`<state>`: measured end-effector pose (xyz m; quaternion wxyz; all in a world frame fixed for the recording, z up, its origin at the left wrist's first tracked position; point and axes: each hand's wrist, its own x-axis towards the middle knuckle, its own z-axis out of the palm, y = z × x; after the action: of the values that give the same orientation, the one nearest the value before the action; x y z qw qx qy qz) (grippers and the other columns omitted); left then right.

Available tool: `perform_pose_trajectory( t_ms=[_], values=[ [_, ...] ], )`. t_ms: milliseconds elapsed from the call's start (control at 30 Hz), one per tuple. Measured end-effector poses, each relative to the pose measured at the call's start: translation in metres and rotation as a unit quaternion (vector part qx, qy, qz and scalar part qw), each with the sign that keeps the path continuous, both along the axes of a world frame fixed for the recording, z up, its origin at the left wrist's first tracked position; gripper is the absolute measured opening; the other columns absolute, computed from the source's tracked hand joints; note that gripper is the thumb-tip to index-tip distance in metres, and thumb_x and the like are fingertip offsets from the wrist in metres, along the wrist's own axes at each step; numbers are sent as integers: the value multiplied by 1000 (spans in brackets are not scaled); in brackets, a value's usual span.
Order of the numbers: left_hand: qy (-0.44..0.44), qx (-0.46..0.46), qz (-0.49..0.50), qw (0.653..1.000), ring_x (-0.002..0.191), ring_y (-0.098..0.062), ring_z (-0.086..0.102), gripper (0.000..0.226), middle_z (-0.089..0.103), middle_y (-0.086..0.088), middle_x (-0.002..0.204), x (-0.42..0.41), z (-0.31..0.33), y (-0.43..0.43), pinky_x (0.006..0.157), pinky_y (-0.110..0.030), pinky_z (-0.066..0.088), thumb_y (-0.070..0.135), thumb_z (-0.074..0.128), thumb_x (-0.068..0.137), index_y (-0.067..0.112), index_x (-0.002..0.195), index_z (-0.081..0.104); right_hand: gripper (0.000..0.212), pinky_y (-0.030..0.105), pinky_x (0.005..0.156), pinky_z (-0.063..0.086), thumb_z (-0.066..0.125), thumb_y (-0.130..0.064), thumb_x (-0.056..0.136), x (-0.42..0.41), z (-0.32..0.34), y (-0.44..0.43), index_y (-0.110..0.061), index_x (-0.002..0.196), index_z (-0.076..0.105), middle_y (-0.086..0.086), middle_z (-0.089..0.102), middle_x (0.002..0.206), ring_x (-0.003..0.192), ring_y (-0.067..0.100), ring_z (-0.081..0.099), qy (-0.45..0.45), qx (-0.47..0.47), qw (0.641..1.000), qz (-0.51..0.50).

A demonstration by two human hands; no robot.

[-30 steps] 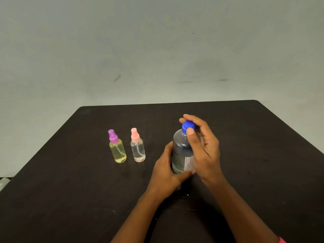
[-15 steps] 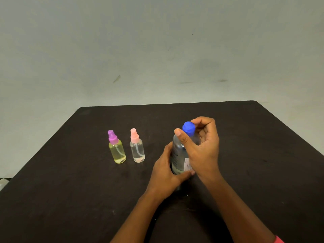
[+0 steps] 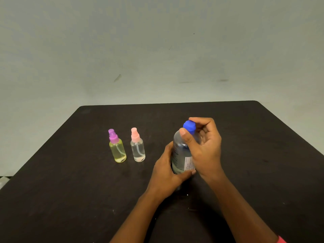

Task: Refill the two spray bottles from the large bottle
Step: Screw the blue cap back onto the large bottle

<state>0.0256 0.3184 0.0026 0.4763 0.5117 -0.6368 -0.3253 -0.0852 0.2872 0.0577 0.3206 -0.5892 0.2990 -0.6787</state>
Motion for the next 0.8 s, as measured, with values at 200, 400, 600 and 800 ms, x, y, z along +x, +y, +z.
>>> perform_pose_trajectory(
  t_ms=[200, 400, 600, 800],
  values=[
    [3, 3, -2, 1000, 110, 6, 57, 74, 59, 26, 118, 0, 2, 1, 86, -12, 46, 28, 84, 68, 36, 129, 42, 49, 21, 83, 50, 78, -35, 72, 3, 1, 1, -30, 113, 50, -19, 57, 102, 95, 10, 61, 7, 23, 1000, -14],
    [-4, -9, 7, 1000, 109, 0, 59, 76, 61, 17, 119, -1, 0, 0, 89, -21, 50, 27, 85, 68, 32, 131, 42, 25, 21, 86, 49, 55, -21, 92, -5, 2, 1, -13, 115, 62, 8, 66, 114, 105, 16, 64, 1, -9, 998, 58],
    [-1, 2, 1, 1000, 110, 4, 57, 74, 60, 20, 119, 0, 1, 0, 86, -12, 46, 27, 84, 68, 34, 129, 43, 27, 21, 80, 51, 75, -18, 78, 0, 3, -2, -23, 97, 57, -17, 63, 91, 89, 10, 63, -2, 8, 1000, -1],
    [4, -4, 2, 1000, 110, 2, 58, 73, 61, 22, 118, -1, 2, 1, 87, -14, 47, 26, 85, 69, 38, 127, 43, 47, 24, 84, 50, 73, -37, 77, 2, 2, 2, -30, 117, 51, -5, 58, 102, 94, 14, 61, 5, 16, 1000, -12]
  ],
)
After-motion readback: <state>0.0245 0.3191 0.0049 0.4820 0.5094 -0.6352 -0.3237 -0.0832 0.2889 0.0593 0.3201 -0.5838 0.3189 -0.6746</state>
